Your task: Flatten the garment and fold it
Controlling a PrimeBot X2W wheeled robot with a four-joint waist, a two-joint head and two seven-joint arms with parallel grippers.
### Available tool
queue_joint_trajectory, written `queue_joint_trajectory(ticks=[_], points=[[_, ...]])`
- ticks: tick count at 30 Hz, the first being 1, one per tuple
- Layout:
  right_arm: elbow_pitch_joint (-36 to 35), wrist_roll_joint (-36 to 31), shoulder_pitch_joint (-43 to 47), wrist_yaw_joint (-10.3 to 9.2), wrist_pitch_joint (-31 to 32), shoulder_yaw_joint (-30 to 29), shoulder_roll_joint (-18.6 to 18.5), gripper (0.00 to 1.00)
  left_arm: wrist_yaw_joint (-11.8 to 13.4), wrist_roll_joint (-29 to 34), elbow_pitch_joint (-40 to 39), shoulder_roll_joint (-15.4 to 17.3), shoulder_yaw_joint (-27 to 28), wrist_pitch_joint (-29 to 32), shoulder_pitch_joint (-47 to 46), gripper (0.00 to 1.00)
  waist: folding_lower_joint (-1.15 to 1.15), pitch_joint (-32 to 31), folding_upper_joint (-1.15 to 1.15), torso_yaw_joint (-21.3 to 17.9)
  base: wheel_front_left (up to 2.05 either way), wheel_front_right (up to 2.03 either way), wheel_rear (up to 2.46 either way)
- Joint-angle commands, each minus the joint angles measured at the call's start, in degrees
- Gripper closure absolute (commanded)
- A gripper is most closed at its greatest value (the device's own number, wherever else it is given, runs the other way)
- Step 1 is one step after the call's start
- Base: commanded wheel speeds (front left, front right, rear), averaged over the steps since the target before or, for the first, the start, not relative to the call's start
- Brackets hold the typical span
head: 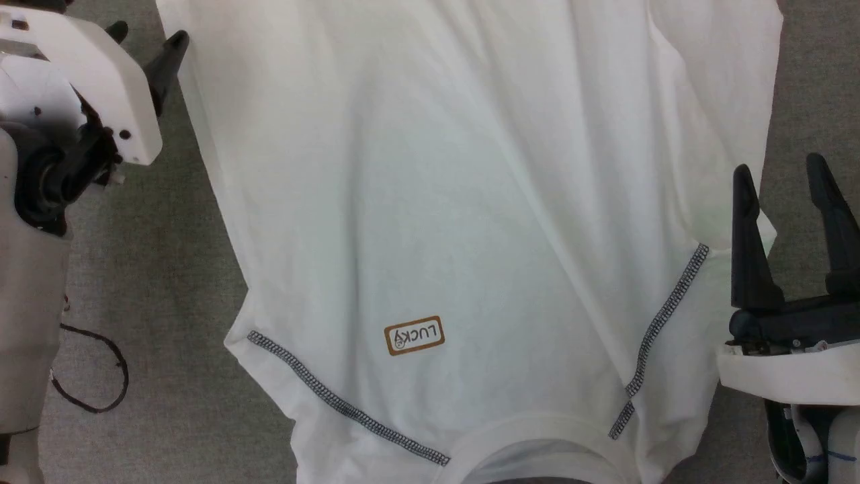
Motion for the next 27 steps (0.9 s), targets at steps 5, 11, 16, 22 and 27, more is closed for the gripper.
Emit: queue_joint_trajectory(ticks=[5, 11, 16, 22, 27], points=[[-0.6, -0.6, -1.0, -0.05, 0.4, -0.1, 0.1, 0.0, 0.1, -0.2, 0.7, 0.1, -0.3, -0.5, -0.9, 0.0, 0.0, 0.6, 0.0, -0.2, 0.0, 0.0, 0.0], [-1.3, -0.8, -1.0, -0.05, 0.8, -0.4, 0.1, 0.0, 0.2, -0.2, 1.4, 0.1, -0.9, 0.1, -1.3, 0.0, 0.0, 1.4, 0.0, -0.3, 0.0, 0.0, 0.0], [-1.4, -0.9, -1.2, -0.05, 0.8, -0.6, 0.1, 0.0, 0.7, -0.4, 2.2, 0.4, -1.1, 1.2, -1.2, 0.0, 0.0, 2.0, 0.0, -0.4, 0.0, 0.0, 0.0], [-1.5, -1.0, -1.4, -0.05, 0.9, -1.0, 0.1, 0.0, 0.8, -2.3, 2.6, 0.4, -1.2, 4.4, -0.9, 0.35, 0.0, 2.6, 0.0, -0.3, 0.0, 0.0, 0.0], [-1.4, -0.9, -1.6, -0.05, 0.9, -1.1, 0.1, 0.0, 0.1, -3.2, 2.0, 0.6, -1.5, 5.1, -0.9, 1.0, 0.0, 2.9, 0.0, -0.3, 0.0, 0.0, 0.0]])
